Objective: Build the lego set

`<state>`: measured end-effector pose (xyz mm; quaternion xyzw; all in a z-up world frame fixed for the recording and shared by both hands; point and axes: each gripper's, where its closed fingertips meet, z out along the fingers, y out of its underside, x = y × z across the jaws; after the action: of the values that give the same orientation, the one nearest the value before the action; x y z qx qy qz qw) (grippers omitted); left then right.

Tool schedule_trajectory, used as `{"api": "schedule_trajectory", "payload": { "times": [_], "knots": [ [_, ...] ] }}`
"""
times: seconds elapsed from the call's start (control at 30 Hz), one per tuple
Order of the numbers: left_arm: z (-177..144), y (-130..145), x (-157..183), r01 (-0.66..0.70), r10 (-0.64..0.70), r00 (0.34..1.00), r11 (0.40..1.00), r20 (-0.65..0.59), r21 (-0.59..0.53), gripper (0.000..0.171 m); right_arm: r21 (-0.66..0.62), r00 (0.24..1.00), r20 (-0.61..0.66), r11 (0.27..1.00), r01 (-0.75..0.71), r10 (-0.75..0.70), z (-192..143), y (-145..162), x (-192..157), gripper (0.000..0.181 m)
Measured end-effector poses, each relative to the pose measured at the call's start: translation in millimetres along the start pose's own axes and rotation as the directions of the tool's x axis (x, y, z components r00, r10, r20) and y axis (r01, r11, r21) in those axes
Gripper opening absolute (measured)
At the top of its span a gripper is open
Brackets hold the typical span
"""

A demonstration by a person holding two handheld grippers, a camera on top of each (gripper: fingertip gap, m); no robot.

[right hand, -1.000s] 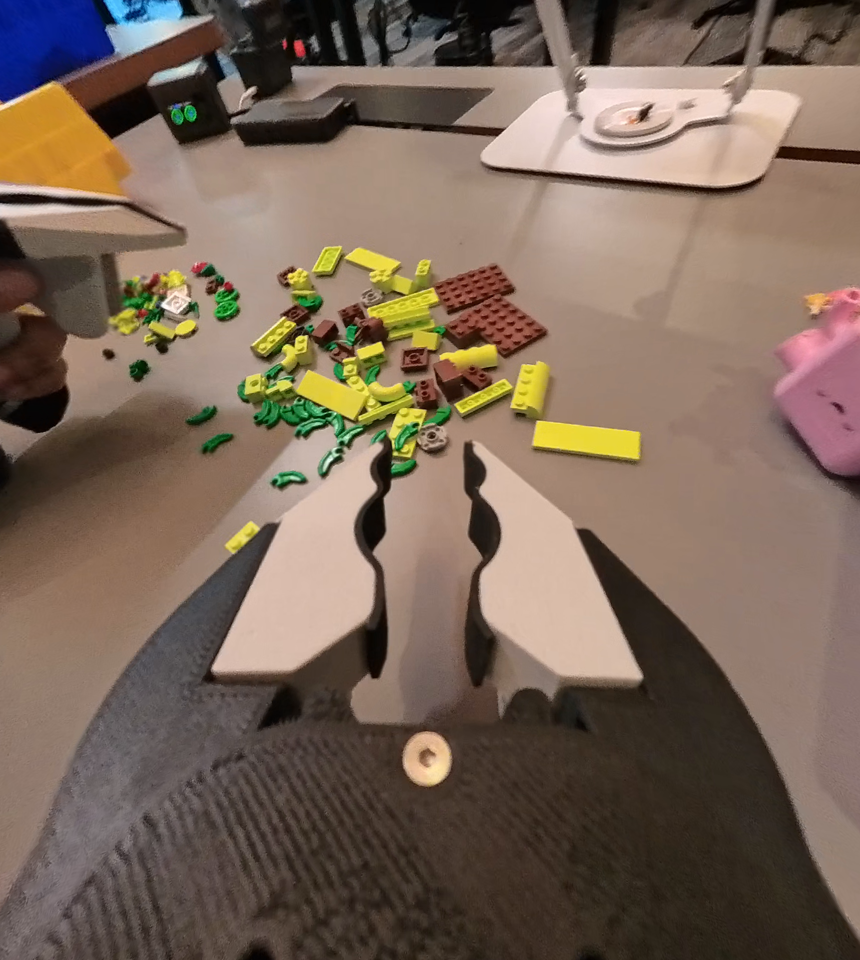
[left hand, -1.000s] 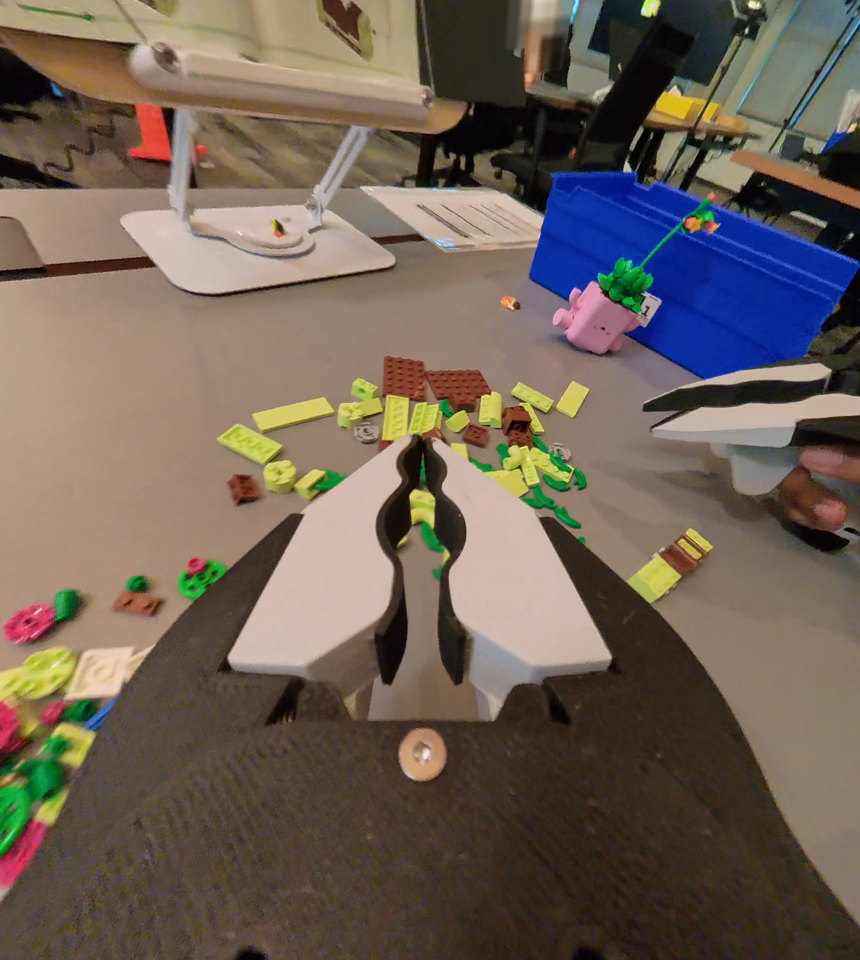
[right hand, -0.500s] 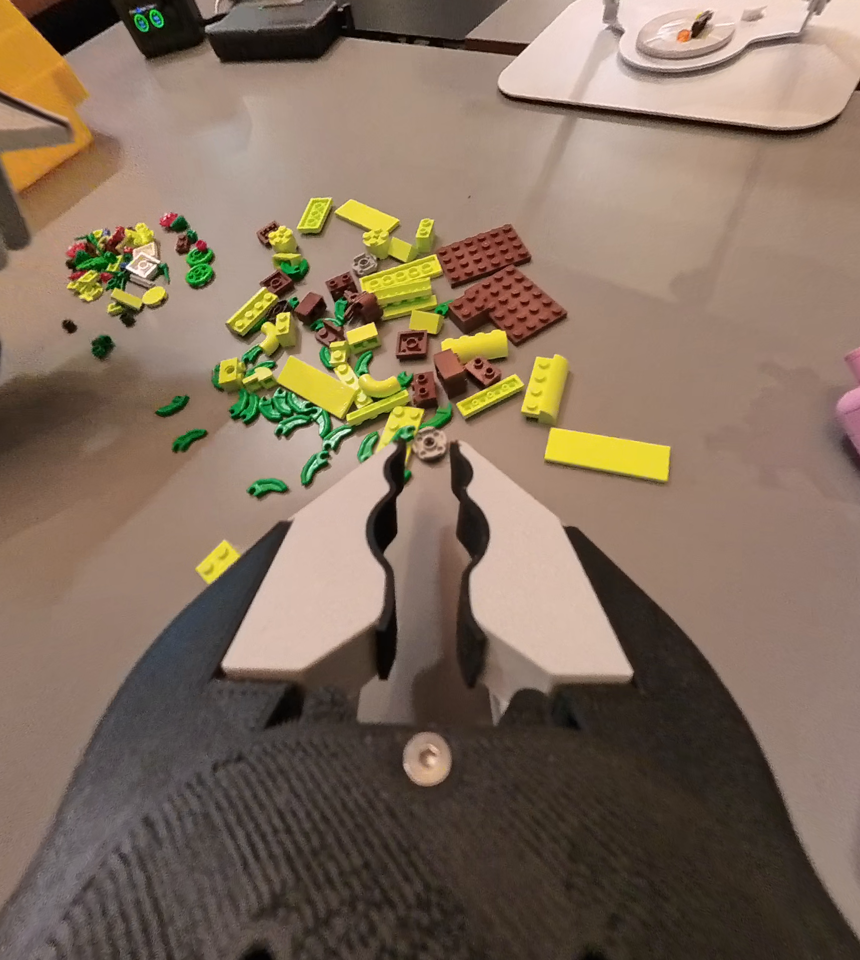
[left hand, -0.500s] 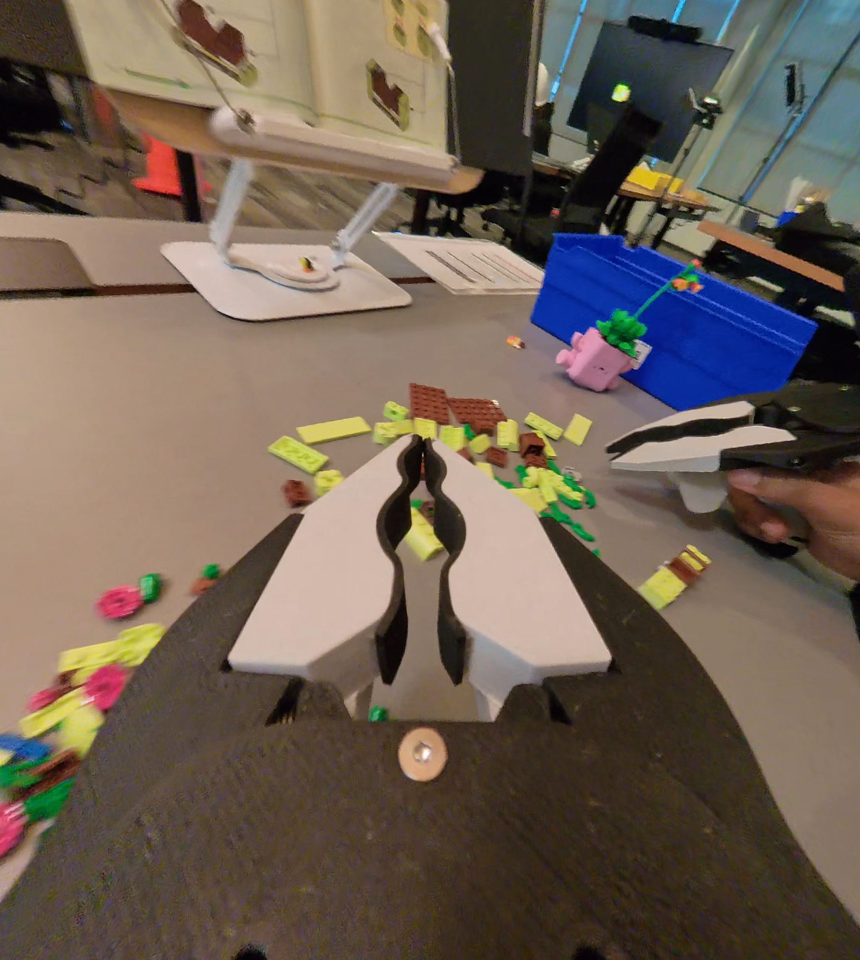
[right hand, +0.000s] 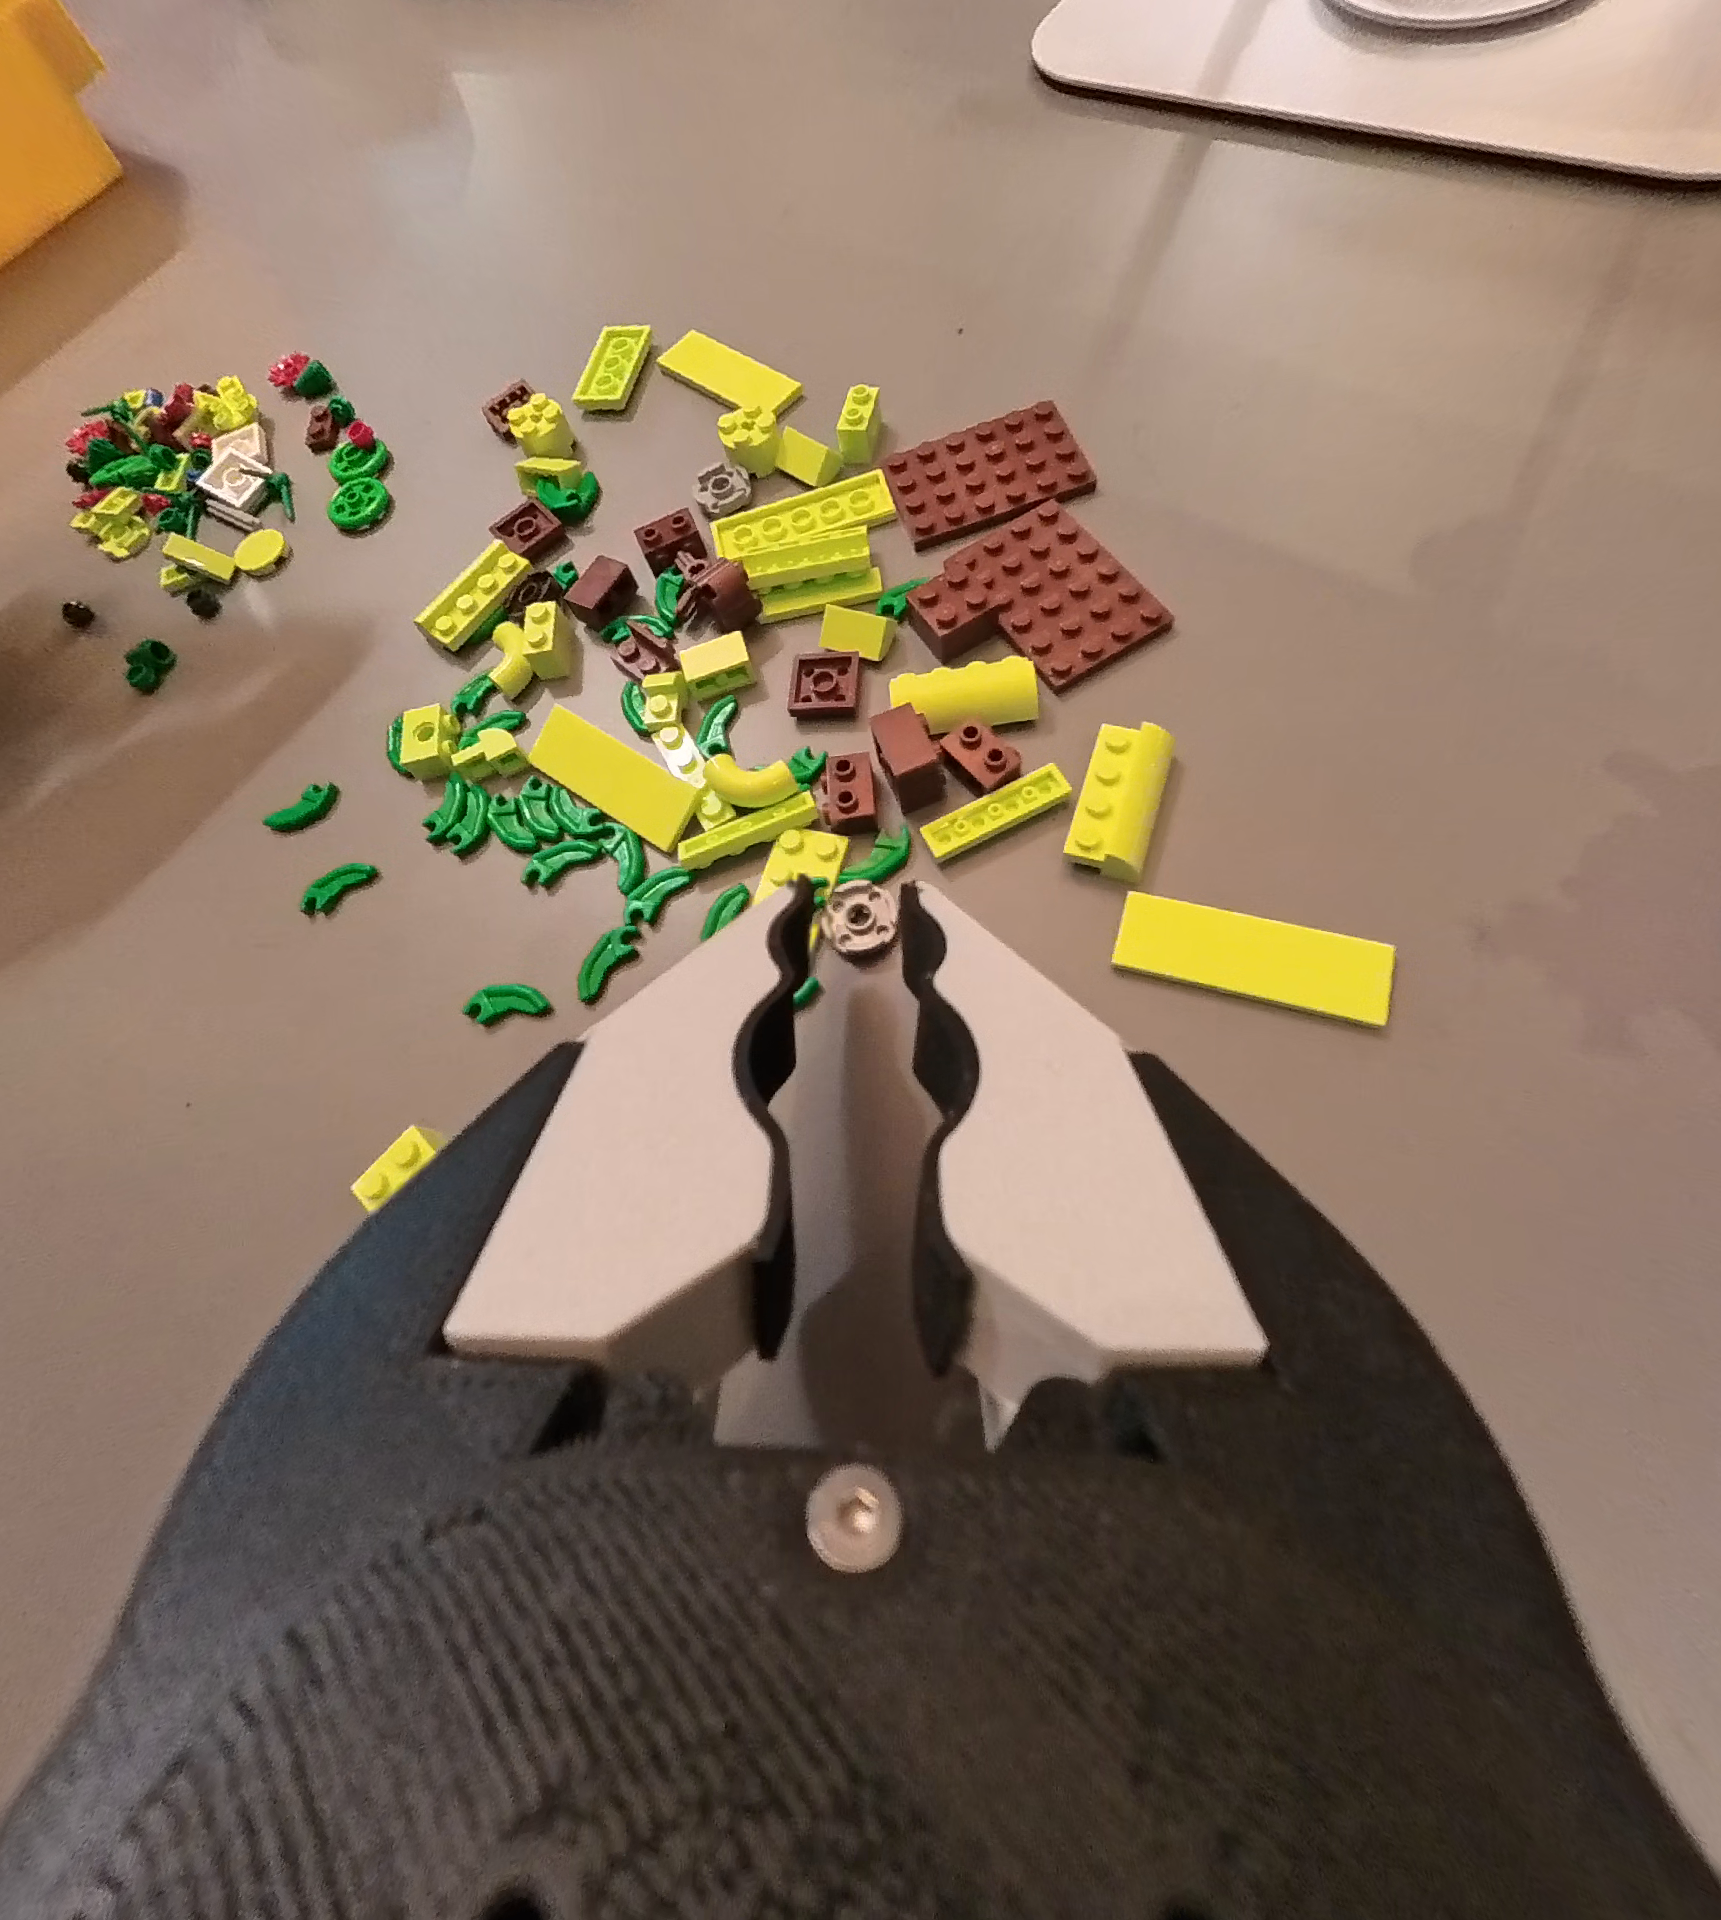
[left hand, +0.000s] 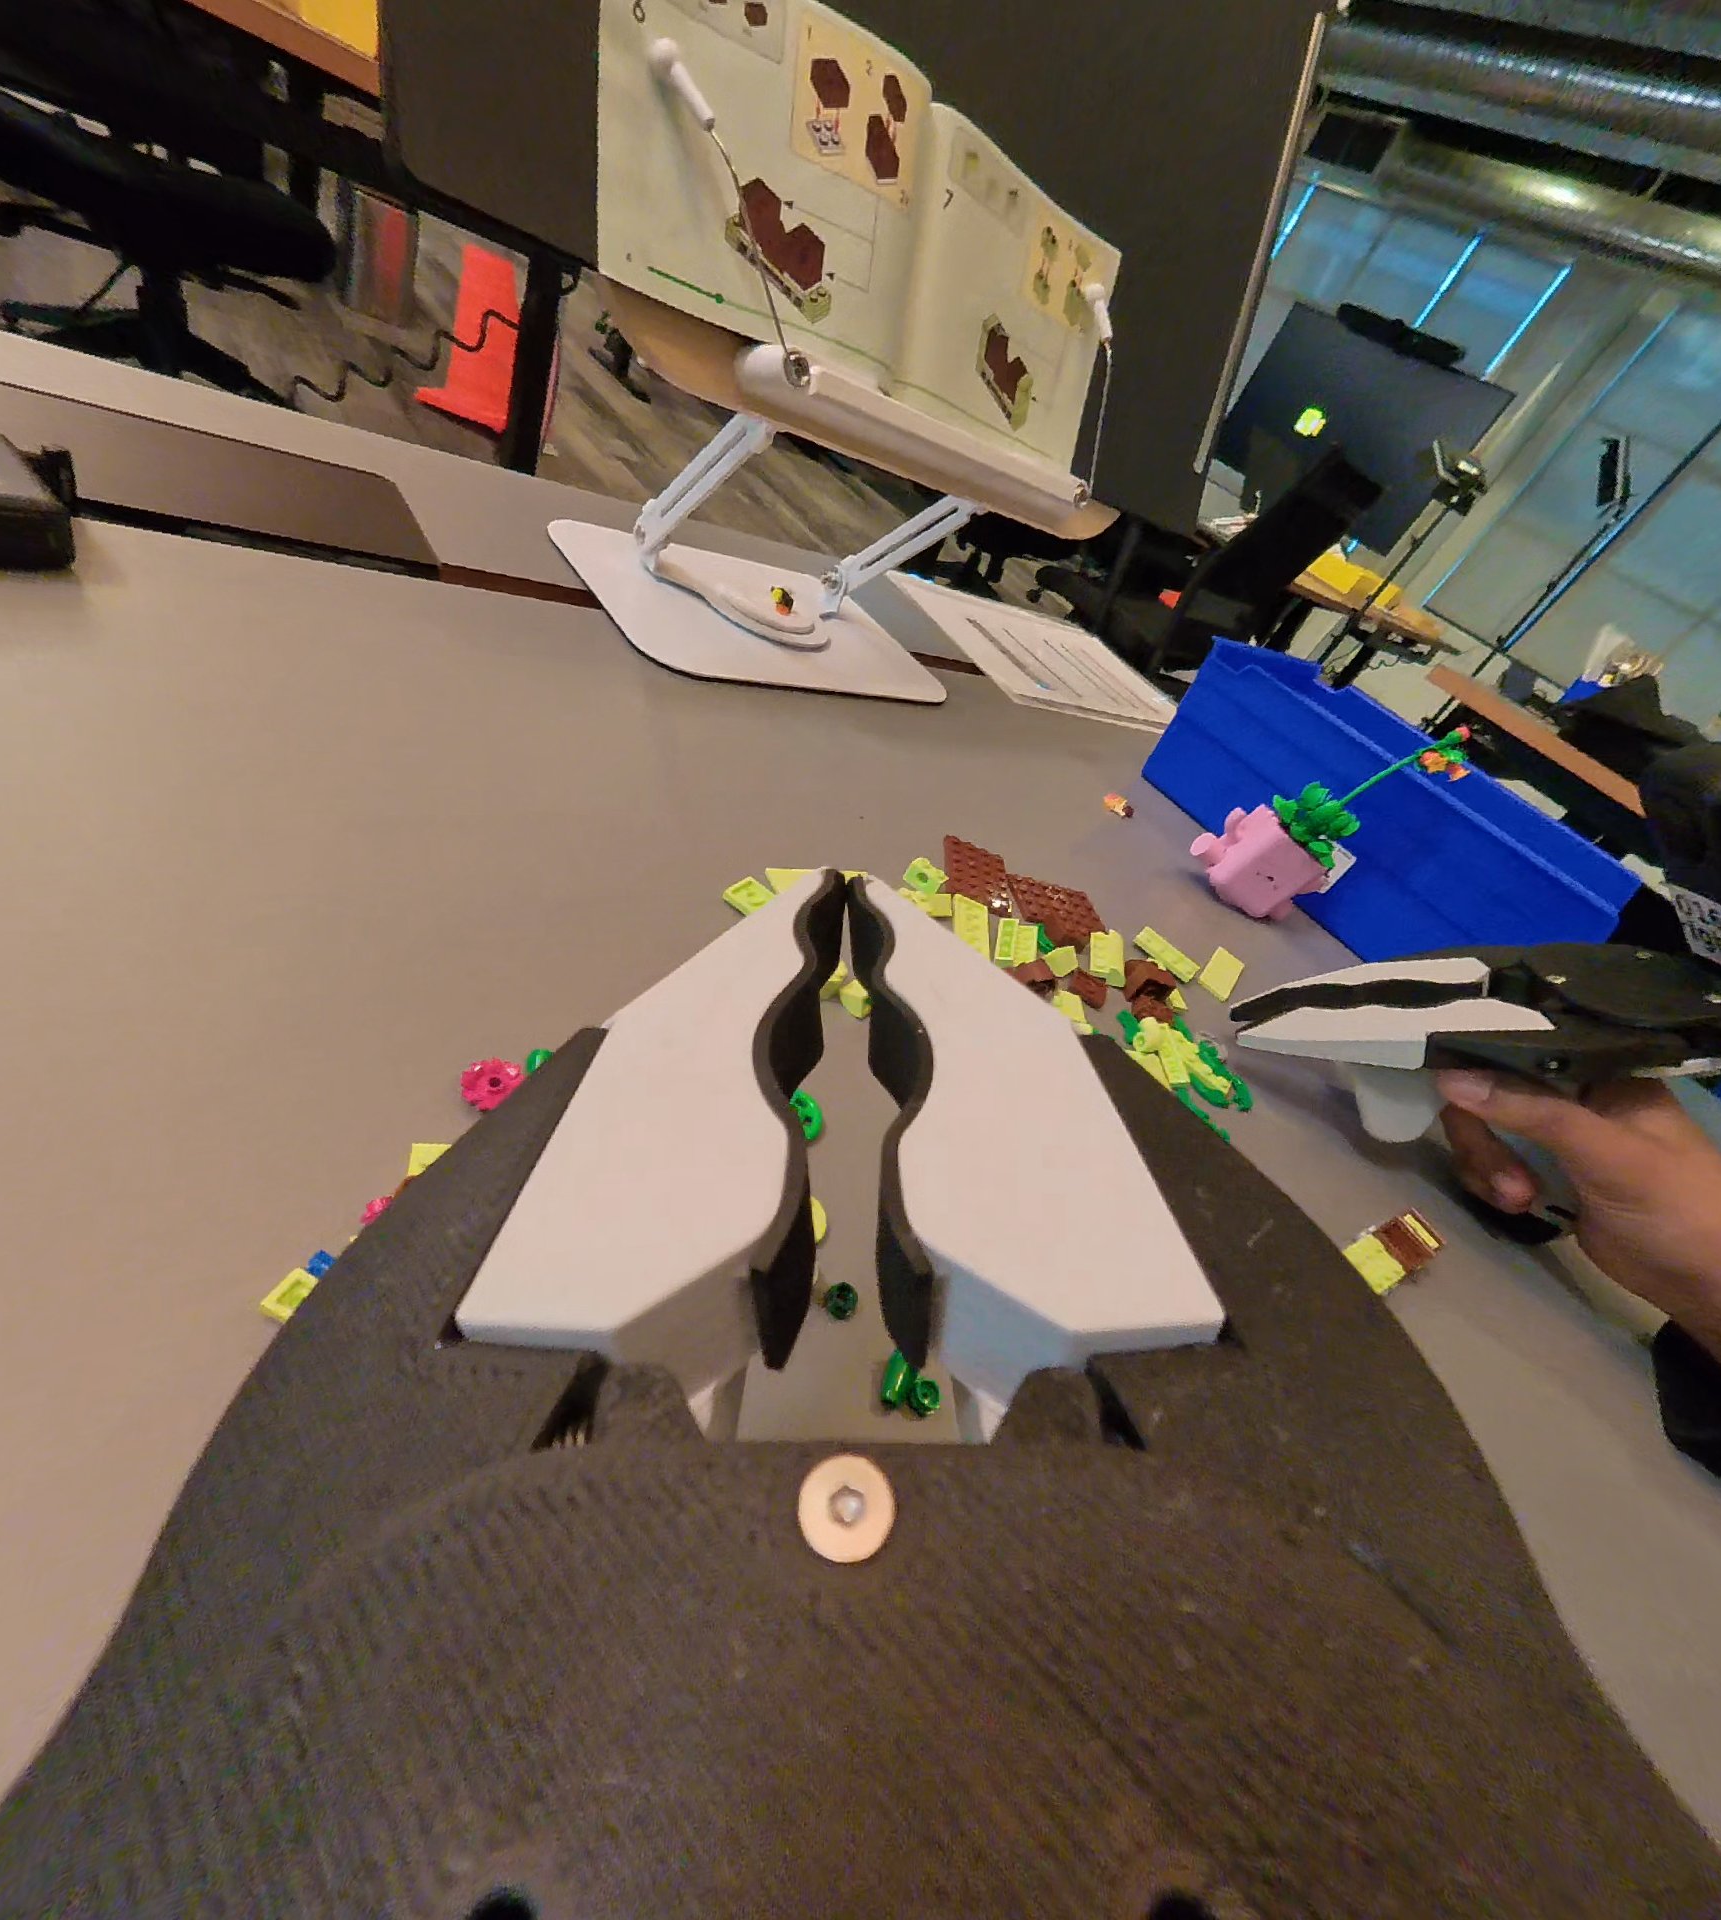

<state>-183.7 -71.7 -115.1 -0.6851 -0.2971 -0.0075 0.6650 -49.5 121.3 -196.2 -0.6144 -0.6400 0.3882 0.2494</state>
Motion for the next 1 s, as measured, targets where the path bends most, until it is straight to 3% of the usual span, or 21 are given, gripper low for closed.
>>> {"api": "schedule_trajectory", "payload": {
  "times": [0.43,1.0],
  "knots": [
    [7.8,9.3,4.8,-0.049,0.05,0.999,0.998,0.019,-0.034,0.0,0.047,0.998,0.066,0.999,-0.023,0.02,-5.5,-5.8,-5.5,0.016],
    [10.8,13.9,10.3,-0.021,0.02,1.0,0.999,-0.021,-0.05,0.001,0.034,1.0,0.014,0.999,-0.016,0.015,-2.9,-4.8,0.5,0.021]
  ]
}}
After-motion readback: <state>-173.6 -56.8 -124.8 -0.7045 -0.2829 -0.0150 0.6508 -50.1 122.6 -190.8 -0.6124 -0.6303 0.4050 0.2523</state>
